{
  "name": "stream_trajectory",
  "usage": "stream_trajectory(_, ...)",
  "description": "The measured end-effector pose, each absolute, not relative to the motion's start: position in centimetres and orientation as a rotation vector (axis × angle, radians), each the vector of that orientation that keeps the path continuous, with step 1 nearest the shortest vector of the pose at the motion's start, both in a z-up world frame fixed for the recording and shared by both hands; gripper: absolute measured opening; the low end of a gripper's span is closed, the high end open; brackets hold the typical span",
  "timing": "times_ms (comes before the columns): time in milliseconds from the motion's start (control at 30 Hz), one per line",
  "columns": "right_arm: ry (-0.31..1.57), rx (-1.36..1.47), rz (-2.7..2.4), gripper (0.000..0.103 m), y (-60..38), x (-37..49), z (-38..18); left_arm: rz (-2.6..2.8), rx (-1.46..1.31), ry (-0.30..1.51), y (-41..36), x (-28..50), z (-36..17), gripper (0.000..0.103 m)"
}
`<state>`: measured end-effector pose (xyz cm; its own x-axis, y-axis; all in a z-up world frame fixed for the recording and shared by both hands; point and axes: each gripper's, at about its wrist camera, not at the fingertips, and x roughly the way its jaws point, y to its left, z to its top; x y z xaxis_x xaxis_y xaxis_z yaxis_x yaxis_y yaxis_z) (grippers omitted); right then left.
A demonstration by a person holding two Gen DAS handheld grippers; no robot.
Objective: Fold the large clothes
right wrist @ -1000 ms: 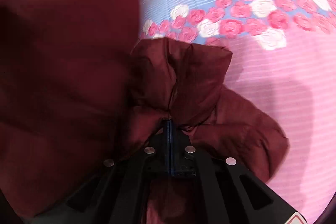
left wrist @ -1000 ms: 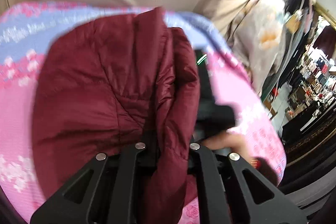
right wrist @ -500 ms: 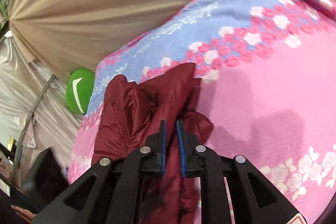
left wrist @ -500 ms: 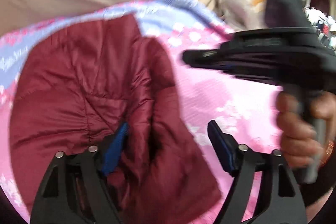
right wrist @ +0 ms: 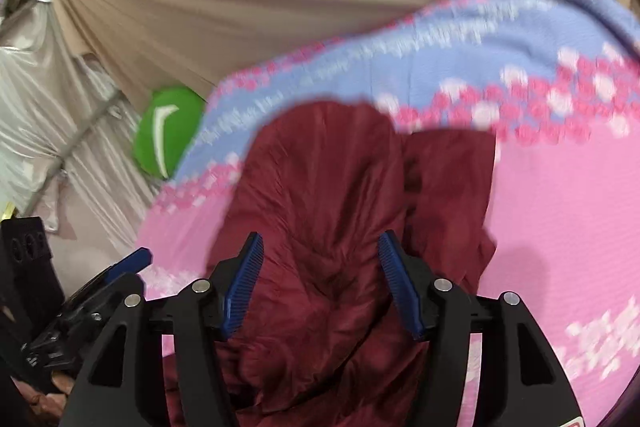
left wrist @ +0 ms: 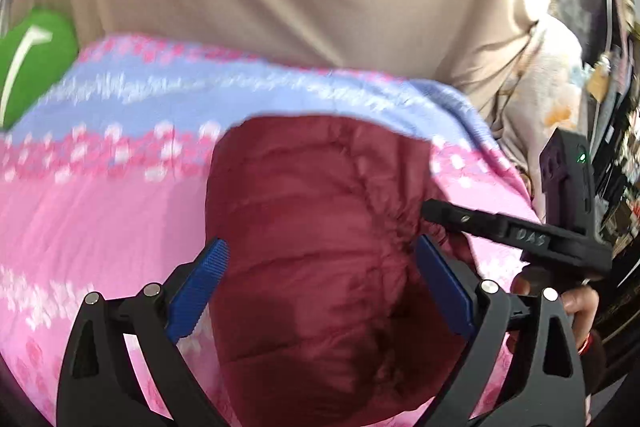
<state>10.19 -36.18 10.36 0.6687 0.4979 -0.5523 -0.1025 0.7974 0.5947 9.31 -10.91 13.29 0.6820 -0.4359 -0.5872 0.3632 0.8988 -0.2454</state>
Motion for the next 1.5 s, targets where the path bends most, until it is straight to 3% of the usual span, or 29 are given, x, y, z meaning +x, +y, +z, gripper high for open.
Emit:
stream_trajectory(33,0.792,0.535,0.324,0.051,-35.7,10.6,9.9,-0.452,-0.127,0.705,-10.7,9.5,12.8,0.092)
stream_trajectory(67,0.802,0.512,0.302,0.018,-35.4,10.8,9.6,-0.462,-0.139,0.721,-10.9,9.7,12.5,0.092)
stream_trajectory(100,0.799,0.521,0.314,0.006,-35.5,10.8,9.5,-0.477,-0.148,0.737,-10.8,9.6,12.1,0.092)
stream_trajectory(167,0.738,0.64,0.386,0.004,-37.3,10.3,9.6,-0.5,-0.148,0.742,-11.3,9.5,11.9,0.092)
stream_trajectory(333,0.694,0.758,0.342,0.005,-41.5,8.3,7.8,-0.577,-0.04,0.761,-15.2,8.3,10.4,0.092)
stream_trajectory(433,0.698,0.76,0.347,0.017,-41.2,7.6,8.0,-0.572,0.021,0.768,-17.0,8.4,9.4,0.092)
stream_trajectory(500,0.696,0.704,0.32,0.046,-40.3,7.1,8.7,-0.542,0.076,0.774,-18.3,8.6,8.2,0.092)
stream_trajectory(633,0.732,0.641,0.357,0.052,-37.9,7.4,8.4,-0.51,0.129,0.753,-19.2,8.3,7.3,0.093)
stream_trajectory(667,0.743,0.62,0.348,0.037,-37.4,7.5,8.2,-0.51,0.123,0.752,-19.1,8.3,7.6,0.093)
stream_trajectory(700,0.746,0.586,0.336,0.005,-37.1,7.6,8.1,-0.521,0.093,0.75,-18.8,8.2,8.1,0.093)
stream_trajectory(867,0.653,0.732,0.344,0.002,-41.0,5.8,7.4,-0.524,0.044,0.742,-18.0,8.7,9.2,0.093)
stream_trajectory(1033,0.814,0.839,0.318,0.001,-41.7,7.2,0.5,-0.457,0.149,0.765,-20.0,9.3,6.4,0.093)
stream_trajectory(1200,0.7,0.793,0.253,0.011,-44.3,5.7,5.0,-0.445,0.183,0.773,-20.5,9.3,5.8,0.094)
stream_trajectory(1267,0.671,0.772,0.165,0.011,-46.2,5.9,6.0,-0.452,0.173,0.777,-20.3,9.3,5.9,0.094)
stream_trajectory(1367,0.768,0.721,0.079,0.007,-47.6,9.4,5.0,-0.454,0.176,0.777,-20.3,9.3,6.0,0.094)
stream_trajectory(1500,0.836,0.658,0.224,0.003,-44.2,14.3,5.1,-0.461,0.183,0.783,-20.5,9.1,6.1,0.095)
